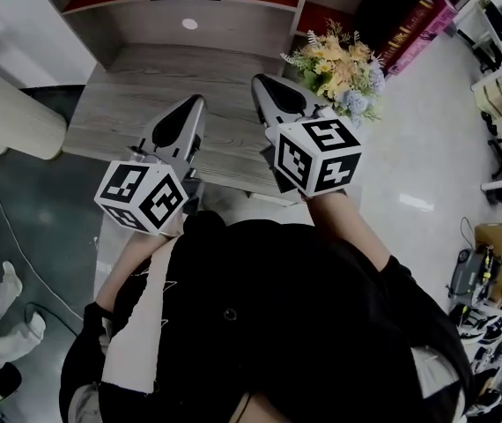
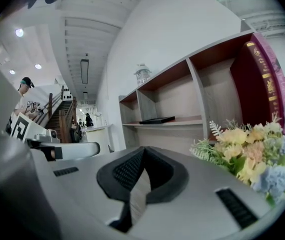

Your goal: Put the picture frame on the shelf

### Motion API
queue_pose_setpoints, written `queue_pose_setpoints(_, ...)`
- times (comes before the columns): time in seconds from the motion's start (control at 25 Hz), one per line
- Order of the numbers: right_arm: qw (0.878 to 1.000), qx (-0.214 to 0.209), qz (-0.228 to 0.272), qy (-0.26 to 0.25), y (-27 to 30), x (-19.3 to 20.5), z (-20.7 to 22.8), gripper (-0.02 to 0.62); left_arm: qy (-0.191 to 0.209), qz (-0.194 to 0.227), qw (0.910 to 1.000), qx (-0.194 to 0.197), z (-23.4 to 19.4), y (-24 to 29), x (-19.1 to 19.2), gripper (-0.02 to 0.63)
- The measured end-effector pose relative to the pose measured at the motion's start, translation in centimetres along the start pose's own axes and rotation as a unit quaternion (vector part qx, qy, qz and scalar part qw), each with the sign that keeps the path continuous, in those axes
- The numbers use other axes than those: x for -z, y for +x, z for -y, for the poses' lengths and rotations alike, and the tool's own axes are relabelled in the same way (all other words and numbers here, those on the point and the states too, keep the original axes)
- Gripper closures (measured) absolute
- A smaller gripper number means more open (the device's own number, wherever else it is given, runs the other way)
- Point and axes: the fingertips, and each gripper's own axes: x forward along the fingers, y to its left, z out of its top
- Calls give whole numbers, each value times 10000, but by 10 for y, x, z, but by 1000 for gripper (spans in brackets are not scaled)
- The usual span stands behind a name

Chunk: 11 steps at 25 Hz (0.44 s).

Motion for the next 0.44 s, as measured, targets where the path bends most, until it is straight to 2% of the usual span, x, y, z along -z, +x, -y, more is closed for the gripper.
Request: queue_pose_setpoints(0.44, 10000, -25, -9, -15, 6, 0, -2, 595, 15, 7, 10000, -26, -5, 0, -2, 595)
